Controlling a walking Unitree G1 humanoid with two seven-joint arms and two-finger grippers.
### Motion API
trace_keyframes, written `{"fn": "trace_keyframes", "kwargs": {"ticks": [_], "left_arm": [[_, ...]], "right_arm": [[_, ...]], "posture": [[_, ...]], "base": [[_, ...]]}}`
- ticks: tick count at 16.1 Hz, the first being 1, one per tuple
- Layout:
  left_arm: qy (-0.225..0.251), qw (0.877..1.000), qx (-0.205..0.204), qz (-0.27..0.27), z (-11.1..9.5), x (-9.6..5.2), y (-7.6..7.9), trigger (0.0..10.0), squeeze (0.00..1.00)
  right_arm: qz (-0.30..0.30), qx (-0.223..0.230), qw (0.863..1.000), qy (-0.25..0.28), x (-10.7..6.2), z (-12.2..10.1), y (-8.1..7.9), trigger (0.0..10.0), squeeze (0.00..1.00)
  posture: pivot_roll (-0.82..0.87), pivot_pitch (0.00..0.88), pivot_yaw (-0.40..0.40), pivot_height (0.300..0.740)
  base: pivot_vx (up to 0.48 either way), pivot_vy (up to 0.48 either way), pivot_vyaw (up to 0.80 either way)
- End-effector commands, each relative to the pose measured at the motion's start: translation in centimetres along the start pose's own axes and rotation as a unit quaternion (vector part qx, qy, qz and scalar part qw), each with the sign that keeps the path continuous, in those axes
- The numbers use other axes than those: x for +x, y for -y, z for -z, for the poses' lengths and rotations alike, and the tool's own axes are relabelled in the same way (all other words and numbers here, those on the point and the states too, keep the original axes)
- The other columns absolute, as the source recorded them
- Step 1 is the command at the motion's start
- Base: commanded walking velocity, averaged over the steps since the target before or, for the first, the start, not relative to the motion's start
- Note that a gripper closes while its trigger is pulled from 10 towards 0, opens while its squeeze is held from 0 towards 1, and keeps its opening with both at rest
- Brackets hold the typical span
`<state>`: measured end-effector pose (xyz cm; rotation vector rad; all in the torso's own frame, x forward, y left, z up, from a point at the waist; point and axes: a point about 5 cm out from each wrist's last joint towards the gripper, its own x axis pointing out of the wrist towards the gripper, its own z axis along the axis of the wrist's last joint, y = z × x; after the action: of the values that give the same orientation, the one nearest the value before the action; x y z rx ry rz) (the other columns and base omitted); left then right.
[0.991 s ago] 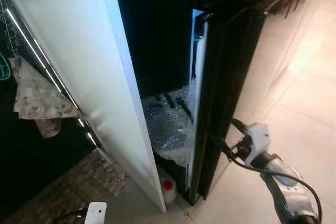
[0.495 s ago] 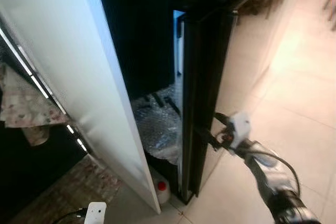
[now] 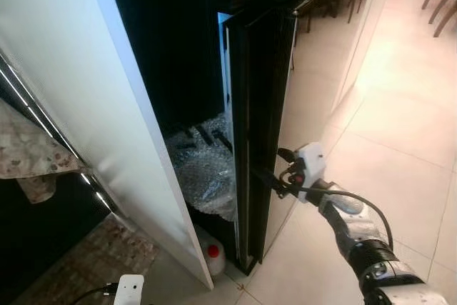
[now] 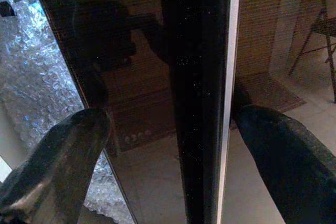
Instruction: Restocking fridge
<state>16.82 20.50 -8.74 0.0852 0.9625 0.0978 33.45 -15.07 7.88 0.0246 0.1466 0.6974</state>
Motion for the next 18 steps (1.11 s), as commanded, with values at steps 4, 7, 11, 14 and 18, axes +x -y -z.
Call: {"fn": "trace_keyframes", "kwargs": {"ticks": [4, 7, 11, 14, 18], "left_arm": [[-0.004, 1.0, 0.003, -0.005, 0.3, -0.1, -0.2, 10.0, 0.0], [-0.004, 1.0, 0.003, -0.004, 0.3, -0.1, -0.2, 10.0, 0.0], [-0.005, 1.0, 0.003, -0.005, 0.4, -0.1, -0.2, 10.0, 0.0], [-0.006, 1.0, 0.002, -0.004, 0.5, -0.1, -0.1, 10.0, 0.0], [-0.009, 1.0, 0.005, -0.001, 0.7, -0.1, 0.1, 10.0, 0.0]], "right_arm": [[-0.046, -0.026, 0.997, 0.054, 2.2, -2.9, -1.2, 10.0, 0.0], [-0.048, -0.032, 0.996, 0.062, 2.8, -3.8, -1.2, 10.0, 0.0], [-0.053, -0.035, 0.996, 0.07, 3.6, -4.5, -1.7, 10.0, 0.0], [-0.035, -0.029, 0.996, 0.078, 2.8, -3.4, -1.7, 10.0, 0.0], [0.011, -0.015, 0.995, 0.096, -2.0, -0.5, -1.0, 10.0, 0.0]], "posture": [[-0.07, 0.0, 0.092, 0.74], [-0.07, 0.0, 0.09, 0.74], [-0.06, 0.0, 0.089, 0.74], [-0.07, 0.0, 0.091, 0.74], [-0.08, 0.0, 0.09, 0.74]], "base": [[0.0, 0.0, 0.0], [0.0, 0.0, 0.0], [0.0, 0.0, 0.0], [0.0, 0.0, 0.0], [0.0, 0.0, 0.0]]}}
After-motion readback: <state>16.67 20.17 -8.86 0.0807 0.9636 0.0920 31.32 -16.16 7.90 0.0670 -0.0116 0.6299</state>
